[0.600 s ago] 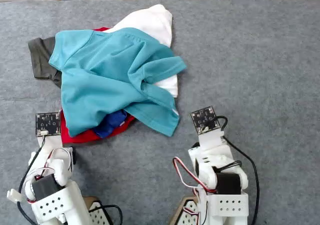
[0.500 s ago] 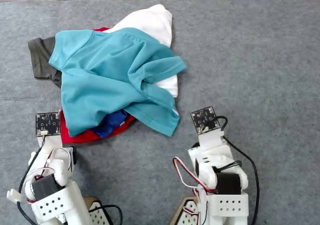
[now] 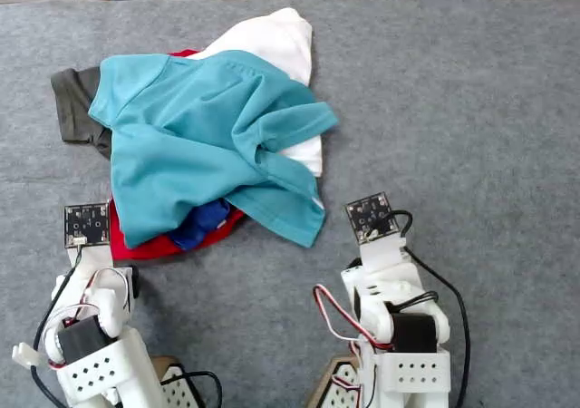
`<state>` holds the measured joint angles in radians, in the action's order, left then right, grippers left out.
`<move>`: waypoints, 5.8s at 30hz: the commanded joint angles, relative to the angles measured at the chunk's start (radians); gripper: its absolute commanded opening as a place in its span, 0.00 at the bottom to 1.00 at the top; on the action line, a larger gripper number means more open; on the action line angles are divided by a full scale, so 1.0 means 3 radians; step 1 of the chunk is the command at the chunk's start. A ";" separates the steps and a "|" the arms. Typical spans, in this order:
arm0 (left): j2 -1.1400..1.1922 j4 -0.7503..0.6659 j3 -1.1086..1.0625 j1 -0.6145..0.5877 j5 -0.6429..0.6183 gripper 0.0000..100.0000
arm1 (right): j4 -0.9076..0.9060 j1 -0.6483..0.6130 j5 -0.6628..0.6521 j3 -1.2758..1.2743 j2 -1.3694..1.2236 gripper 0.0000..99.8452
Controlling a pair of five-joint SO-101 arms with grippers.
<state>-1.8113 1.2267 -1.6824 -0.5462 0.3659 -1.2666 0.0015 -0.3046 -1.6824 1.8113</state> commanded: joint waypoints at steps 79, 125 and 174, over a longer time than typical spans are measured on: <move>0.7626 0.0829 0.7066 0.1230 -0.1637 0.28 | -0.0010 -0.0020 -0.0015 -0.0003 0.0263 0.02; 0.1785 0.1775 0.3772 0.0504 0.0020 0.03 | -0.0010 -0.0020 -0.0015 -0.0003 0.0263 0.02; 0.4138 0.1780 0.5808 0.2805 -0.1739 0.29 | -0.0010 -0.0020 -0.0015 -0.0003 0.0263 0.02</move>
<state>-0.5056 1.7530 -0.0084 0.4035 -0.1450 -1.2666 0.0015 -0.3046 -1.6824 1.8113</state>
